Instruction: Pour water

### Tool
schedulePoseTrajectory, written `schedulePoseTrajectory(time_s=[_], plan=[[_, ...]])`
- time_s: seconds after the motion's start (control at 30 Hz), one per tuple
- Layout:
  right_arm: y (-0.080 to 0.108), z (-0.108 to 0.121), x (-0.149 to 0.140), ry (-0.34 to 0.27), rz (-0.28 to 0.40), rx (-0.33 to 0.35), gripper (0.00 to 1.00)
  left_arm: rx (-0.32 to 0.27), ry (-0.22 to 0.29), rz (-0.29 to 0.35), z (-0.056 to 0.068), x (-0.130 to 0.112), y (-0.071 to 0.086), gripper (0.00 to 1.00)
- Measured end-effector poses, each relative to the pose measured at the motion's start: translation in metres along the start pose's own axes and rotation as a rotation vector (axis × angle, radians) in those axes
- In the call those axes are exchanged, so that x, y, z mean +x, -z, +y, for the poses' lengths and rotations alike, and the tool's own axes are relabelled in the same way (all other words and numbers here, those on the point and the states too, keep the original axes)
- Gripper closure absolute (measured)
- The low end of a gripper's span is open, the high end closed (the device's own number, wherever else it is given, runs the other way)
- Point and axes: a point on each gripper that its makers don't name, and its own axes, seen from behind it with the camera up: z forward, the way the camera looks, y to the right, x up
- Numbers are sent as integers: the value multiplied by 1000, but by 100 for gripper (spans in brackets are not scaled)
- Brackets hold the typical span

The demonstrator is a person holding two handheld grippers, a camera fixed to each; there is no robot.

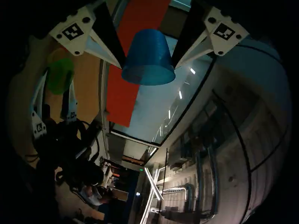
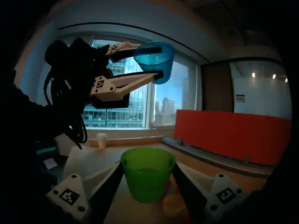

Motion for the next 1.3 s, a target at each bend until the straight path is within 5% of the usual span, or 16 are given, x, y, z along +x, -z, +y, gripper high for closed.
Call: schedulePoseTrajectory(time_s=[0.37, 0.9, 1.3], plan=[[1, 0, 1, 1, 8, -2, 10, -3, 276, -14, 2, -15, 2, 16], [6, 0, 6, 1, 21, -5, 10, -5, 831, -47, -2, -46, -1, 16], [3, -4, 15, 7, 27, -5, 10, -47, 1149, -28, 4, -46, -6, 16]])
